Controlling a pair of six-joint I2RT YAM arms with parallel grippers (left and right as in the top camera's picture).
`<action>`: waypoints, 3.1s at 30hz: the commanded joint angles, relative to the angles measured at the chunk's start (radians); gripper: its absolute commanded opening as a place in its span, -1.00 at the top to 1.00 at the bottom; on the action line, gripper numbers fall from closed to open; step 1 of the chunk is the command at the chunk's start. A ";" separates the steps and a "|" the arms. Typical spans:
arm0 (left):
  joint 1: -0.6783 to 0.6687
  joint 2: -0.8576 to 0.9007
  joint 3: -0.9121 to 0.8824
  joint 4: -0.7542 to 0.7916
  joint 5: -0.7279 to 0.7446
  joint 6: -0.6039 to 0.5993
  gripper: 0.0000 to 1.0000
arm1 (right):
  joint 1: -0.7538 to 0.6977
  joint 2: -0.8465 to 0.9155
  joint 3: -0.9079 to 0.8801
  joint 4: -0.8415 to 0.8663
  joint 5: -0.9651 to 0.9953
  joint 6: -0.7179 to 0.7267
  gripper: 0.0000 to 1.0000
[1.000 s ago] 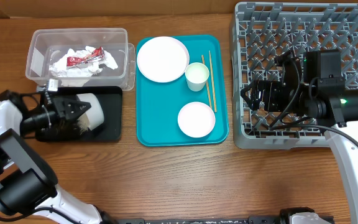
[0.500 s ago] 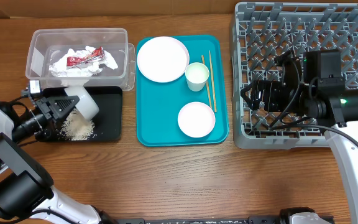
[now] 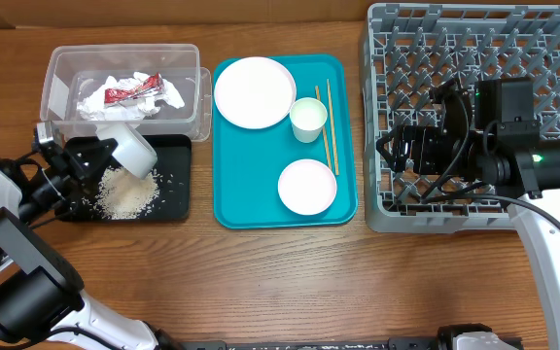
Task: Sort waste into correct bins and load items into the dishwasher
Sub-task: 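Carry the rice bowl over the black tray and tip the rice out, then return the empty bowl to the teal tray with the left gripper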
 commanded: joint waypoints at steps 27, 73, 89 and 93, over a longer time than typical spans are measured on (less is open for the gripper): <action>-0.321 -0.179 0.161 -0.110 -0.209 -0.121 0.92 | 0.005 0.000 0.022 0.009 0.002 0.003 -1.00; -1.179 0.039 0.444 0.064 -1.461 -0.540 -0.31 | 0.005 0.005 0.022 0.001 0.002 0.003 -1.00; -1.178 0.048 0.526 0.126 -1.456 -0.430 -0.67 | 0.005 0.005 0.022 0.010 0.002 0.003 -1.00; -1.164 0.077 0.532 0.259 -1.459 -0.441 -0.75 | 0.005 0.005 0.022 0.010 0.002 0.003 -1.00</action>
